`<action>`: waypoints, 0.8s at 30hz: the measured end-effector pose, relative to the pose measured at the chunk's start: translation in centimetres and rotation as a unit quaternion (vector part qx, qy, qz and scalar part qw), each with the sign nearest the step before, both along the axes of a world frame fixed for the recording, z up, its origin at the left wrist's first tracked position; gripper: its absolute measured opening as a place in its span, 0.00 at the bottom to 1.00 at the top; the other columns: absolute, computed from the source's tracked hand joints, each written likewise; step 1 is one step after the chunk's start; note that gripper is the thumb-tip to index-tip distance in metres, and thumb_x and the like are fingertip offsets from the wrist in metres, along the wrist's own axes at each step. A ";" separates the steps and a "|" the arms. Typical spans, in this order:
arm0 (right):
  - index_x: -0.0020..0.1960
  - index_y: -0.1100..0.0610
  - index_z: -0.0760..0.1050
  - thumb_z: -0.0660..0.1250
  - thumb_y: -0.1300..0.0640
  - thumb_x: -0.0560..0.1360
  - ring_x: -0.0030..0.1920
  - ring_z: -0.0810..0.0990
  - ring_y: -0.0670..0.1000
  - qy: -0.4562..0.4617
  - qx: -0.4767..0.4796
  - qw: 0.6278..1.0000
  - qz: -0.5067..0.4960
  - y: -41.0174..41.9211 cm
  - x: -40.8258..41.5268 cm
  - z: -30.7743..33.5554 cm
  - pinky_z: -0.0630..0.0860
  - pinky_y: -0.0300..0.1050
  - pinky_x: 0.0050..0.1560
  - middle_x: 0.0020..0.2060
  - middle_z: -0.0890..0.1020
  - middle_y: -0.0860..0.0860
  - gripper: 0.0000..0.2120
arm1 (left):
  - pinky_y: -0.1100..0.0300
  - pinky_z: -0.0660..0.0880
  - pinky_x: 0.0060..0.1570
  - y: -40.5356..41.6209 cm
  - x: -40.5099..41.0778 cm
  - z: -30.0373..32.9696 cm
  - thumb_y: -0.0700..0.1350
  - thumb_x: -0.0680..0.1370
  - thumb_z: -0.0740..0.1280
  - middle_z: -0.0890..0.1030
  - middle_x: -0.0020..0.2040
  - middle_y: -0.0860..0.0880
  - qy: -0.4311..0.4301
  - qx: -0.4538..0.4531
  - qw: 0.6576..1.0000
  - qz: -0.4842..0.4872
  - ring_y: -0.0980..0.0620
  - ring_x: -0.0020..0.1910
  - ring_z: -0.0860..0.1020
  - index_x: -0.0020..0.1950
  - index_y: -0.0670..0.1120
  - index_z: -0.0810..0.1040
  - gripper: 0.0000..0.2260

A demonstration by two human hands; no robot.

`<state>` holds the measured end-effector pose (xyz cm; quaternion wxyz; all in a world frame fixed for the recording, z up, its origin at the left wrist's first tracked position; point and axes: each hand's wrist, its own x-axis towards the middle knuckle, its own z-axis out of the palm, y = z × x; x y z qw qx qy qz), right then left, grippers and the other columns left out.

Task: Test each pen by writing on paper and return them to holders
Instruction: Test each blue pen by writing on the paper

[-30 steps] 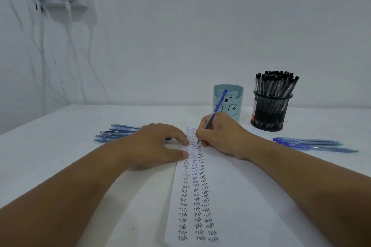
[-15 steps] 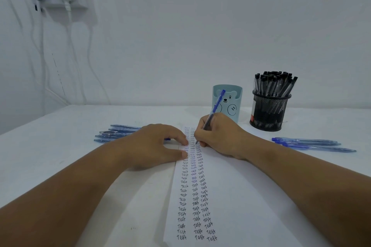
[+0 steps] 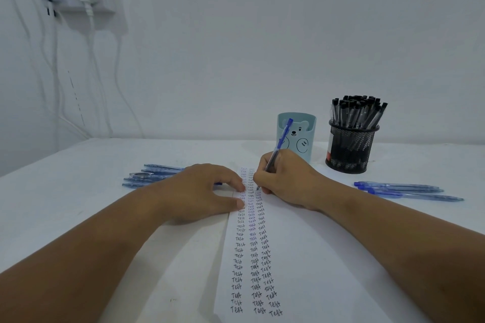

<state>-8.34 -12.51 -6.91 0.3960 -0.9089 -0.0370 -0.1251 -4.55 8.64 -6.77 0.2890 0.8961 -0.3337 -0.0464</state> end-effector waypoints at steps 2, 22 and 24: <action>0.33 0.56 0.77 0.68 0.58 0.71 0.30 0.73 0.45 -0.003 -0.003 1.000 -0.002 0.0 0.0 0.0 0.74 0.44 0.38 0.27 0.80 0.49 0.08 | 0.58 0.68 0.72 0.0 0.0 0.0 0.58 0.73 0.75 0.78 0.61 0.69 0.000 0.000 1.000 0.001 0.67 0.64 0.73 0.55 0.64 0.82 0.11; 0.34 0.57 0.76 0.68 0.57 0.71 0.30 0.73 0.45 -0.009 -0.015 1.000 -0.011 0.1 0.1 0.0 0.74 0.42 0.37 0.26 0.78 0.48 0.08 | 0.60 0.66 0.73 0.0 -0.1 0.1 0.57 0.74 0.75 0.77 0.63 0.69 0.003 0.008 1.000 -0.002 0.68 0.65 0.72 0.56 0.63 0.82 0.12; 0.34 0.56 0.77 0.68 0.57 0.72 0.29 0.73 0.44 -0.007 -0.010 1.000 -0.012 0.1 0.1 0.1 0.74 0.42 0.36 0.26 0.79 0.48 0.08 | 0.60 0.66 0.73 0.1 -0.1 0.1 0.57 0.74 0.75 0.77 0.63 0.69 0.002 0.009 1.000 -0.003 0.67 0.65 0.72 0.57 0.63 0.82 0.12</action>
